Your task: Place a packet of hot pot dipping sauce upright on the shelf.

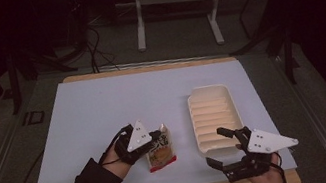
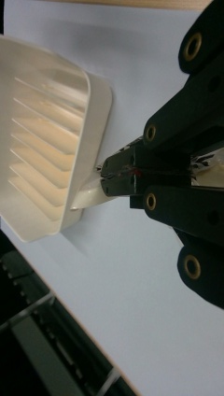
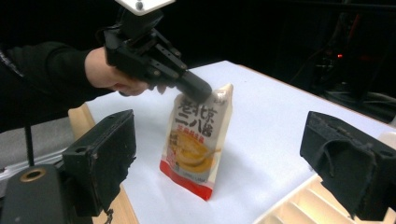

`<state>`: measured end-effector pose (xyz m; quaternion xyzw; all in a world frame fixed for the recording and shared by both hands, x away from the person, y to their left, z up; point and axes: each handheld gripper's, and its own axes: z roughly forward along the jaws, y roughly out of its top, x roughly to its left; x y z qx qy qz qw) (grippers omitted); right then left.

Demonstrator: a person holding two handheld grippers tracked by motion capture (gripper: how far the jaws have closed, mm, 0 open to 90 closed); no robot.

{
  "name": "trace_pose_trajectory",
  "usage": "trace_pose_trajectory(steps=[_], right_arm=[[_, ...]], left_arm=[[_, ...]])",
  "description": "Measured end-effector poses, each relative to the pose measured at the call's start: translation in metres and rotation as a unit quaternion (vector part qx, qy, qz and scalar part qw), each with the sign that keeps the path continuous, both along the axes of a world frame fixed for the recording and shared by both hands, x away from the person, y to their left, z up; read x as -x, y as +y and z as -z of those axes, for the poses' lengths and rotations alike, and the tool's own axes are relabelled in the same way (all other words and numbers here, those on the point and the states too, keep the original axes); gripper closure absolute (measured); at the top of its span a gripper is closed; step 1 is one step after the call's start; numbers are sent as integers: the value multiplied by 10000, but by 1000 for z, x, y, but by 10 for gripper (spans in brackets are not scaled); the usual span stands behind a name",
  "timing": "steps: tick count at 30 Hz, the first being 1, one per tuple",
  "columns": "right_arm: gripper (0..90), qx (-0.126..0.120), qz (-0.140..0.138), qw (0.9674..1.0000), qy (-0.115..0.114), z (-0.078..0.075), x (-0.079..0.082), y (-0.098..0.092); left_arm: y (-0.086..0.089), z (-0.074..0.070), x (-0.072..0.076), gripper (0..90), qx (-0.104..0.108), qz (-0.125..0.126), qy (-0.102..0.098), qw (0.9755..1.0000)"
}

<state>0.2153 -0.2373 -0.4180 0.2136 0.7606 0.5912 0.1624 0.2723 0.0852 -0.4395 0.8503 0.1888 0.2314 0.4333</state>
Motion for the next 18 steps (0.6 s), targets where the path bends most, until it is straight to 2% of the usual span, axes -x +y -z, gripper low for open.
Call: trace_pose_trajectory(steps=[3,4,5,6,7,10,12,13,14,16,18], right_arm=[[97,-8,-253,9997,38,-2,-7,5],[97,-8,-253,9997,38,-2,-7,5],[132,121,-475,9988,55,-3,-23,17],[132,121,-475,9988,55,-3,-23,17],[178,154,-583,9981,87,-2,-31,23],[246,416,-827,9955,213,1,-45,37],[246,482,-885,9945,277,3,-48,42],[269,599,-1019,9922,393,6,-55,52],[269,599,-1019,9922,393,6,-55,52],[323,758,-1108,9896,513,11,-66,63],[344,783,-1119,9892,529,12,-71,69]], left_arm=[[-1,-1,3,900,37,12,12,10000],[-3,-1,10,900,41,22,-70,10000],[-3,-1,13,900,90,55,-54,9999],[-3,-1,13,900,90,55,-54,9999],[-4,-1,15,900,76,65,-94,9999],[-5,-2,21,900,113,106,-87,9998],[-6,-1,22,900,132,86,-82,9998],[-6,-1,24,900,152,85,-94,9998],[-6,-1,24,900,152,85,-94,9998],[-7,-1,28,900,164,103,-111,9998],[-7,-1,29,900,170,117,-119,9997]])
